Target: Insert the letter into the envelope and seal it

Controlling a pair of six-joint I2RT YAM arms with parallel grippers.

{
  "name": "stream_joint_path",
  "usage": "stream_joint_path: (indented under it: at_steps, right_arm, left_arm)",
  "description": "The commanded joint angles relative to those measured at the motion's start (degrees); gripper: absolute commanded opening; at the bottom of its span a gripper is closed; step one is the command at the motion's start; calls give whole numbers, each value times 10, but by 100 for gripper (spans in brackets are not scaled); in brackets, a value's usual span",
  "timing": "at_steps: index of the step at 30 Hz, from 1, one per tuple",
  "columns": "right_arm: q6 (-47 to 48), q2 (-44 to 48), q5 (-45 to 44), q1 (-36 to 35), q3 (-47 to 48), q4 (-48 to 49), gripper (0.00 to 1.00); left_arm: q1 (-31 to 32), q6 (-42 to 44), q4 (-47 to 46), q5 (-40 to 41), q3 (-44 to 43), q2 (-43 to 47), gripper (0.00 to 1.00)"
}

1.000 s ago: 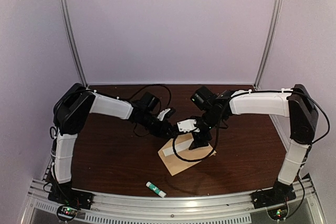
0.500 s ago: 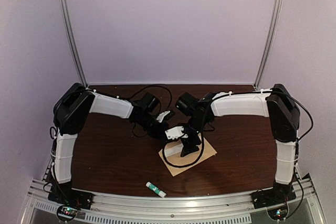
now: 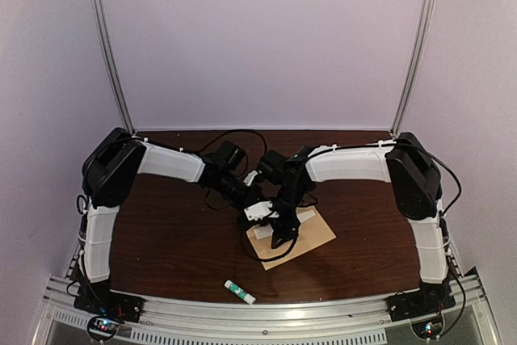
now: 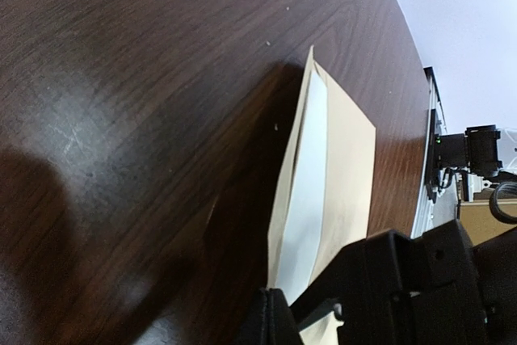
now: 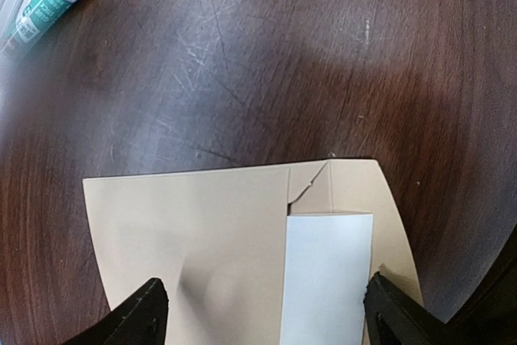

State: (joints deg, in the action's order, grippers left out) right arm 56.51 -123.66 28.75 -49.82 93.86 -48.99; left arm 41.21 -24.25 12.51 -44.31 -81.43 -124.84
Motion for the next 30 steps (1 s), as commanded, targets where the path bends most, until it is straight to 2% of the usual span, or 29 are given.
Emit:
stream_joint_path:
  at_steps: [1,8,16,20,30]
  right_arm:
    - [-10,-24,5,-5,21,-30,85]
    - [2,-27,8,-22,13,-66,83]
    - [-9,9,-5,-27,-17,-56,82]
    - [-26,35,-17,-2,-22,-15,82]
    - [-3,70,-61,57,-64,4,85]
  left_arm:
    - [-3,-4,-26,-25,-8,-7,0]
    - [-5,4,-22,-15,-13,-8,0]
    - [-9,13,-14,-9,-17,-12,0]
    - [-8,13,-15,-15,-17,-13,0]
    - [-7,15,-15,-25,-20,-12,0]
